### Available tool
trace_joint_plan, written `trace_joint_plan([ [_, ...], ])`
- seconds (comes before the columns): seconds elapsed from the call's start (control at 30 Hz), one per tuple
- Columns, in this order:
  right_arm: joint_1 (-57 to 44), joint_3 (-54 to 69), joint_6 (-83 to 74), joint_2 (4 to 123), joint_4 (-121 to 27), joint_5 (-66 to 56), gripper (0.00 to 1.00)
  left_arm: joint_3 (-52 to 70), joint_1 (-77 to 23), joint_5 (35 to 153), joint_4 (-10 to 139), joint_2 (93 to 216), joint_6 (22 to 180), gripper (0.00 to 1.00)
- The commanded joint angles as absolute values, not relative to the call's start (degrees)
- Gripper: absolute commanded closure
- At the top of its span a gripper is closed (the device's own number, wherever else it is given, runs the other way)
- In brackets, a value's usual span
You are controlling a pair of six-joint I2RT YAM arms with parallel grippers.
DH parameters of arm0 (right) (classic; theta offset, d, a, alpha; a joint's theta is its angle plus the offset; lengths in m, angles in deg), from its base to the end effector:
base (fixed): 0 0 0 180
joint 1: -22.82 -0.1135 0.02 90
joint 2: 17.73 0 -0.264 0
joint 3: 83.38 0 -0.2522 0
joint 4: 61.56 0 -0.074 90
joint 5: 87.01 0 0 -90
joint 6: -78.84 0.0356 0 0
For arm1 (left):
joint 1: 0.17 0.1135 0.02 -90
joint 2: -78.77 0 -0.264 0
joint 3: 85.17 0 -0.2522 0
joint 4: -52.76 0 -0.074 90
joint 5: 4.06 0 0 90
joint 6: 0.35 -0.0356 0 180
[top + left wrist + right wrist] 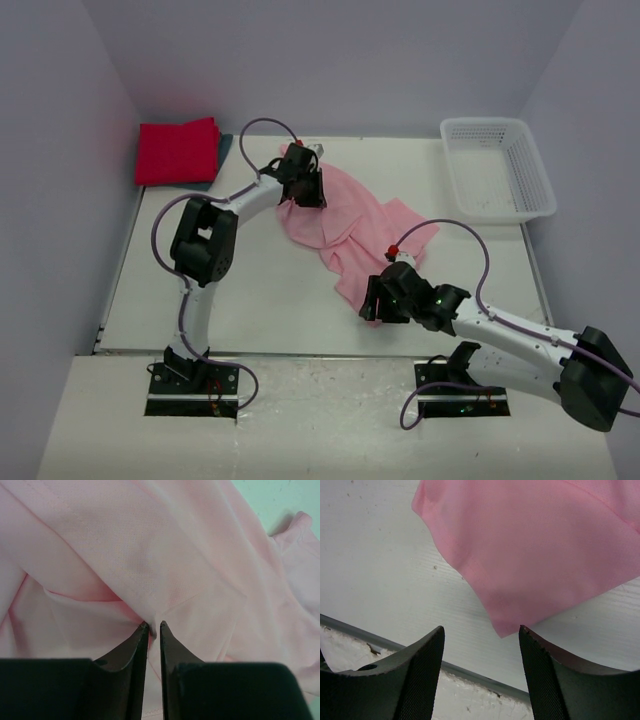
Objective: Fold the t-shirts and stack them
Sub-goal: Flatten out the tshirt
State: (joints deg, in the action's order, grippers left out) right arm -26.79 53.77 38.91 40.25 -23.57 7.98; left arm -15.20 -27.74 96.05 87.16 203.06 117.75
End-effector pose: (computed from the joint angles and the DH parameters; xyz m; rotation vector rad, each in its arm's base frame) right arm 0.1249 0.1421 0.1839 0.0482 2.6000 0.5895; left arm 0.4272 -0.2301 0.1876 0.0721 2.5089 -0.6381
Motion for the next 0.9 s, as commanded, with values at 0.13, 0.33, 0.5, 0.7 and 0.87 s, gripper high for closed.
trace_joint_plan([
  [0.13, -27.19, 54.29, 40.70, 38.08, -23.55, 9.32, 0.38, -17.63, -28.03, 96.92, 85.68, 204.72, 117.87, 0.86],
  [0.33, -27.28, 55.17, 43.24, 36.59, -22.67, 10.72, 0.38, -17.55, -28.03, 96.75, 85.50, 205.95, 117.78, 1.00],
  [0.5, -28.86, 56.31, 47.71, 36.59, -21.26, 13.53, 0.40, -14.74, -28.12, 95.00, 84.89, 200.88, 118.04, 1.00],
  [0.7, -32.81, 57.01, 53.00, 39.04, -18.36, 18.11, 0.40, -12.27, -28.12, 93.14, 85.06, 192.86, 117.52, 1.00],
  [0.87, -34.66, 57.19, 55.28, 42.82, -19.24, 18.46, 0.42, -13.06, -28.12, 94.02, 85.59, 191.71, 117.78, 1.00],
])
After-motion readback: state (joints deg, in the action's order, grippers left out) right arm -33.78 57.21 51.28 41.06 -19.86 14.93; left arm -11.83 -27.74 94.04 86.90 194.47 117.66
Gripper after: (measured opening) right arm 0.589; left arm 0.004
